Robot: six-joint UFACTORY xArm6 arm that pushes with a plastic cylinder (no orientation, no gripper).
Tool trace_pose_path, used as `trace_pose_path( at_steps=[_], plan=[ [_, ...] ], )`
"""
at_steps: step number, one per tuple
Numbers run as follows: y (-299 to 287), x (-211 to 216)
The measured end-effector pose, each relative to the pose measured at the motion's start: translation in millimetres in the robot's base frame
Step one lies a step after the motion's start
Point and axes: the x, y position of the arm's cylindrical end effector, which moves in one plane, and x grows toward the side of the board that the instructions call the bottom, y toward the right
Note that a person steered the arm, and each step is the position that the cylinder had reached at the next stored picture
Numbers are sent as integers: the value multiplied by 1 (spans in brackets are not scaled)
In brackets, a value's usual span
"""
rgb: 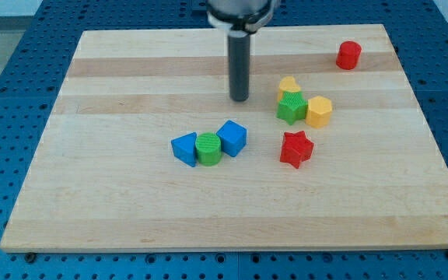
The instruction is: Push the yellow heart into the yellow hexagon
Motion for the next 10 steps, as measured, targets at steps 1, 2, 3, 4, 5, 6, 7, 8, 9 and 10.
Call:
trace_pose_path(
  at_steps=[1,2,3,4,5,6,7,8,9,10],
  plan=[
    [39,2],
    [39,2],
    [67,32],
    [70,44],
    [70,44],
    [30,34],
    [17,21],
    [49,0],
    [53,5],
    [85,33]
  ],
)
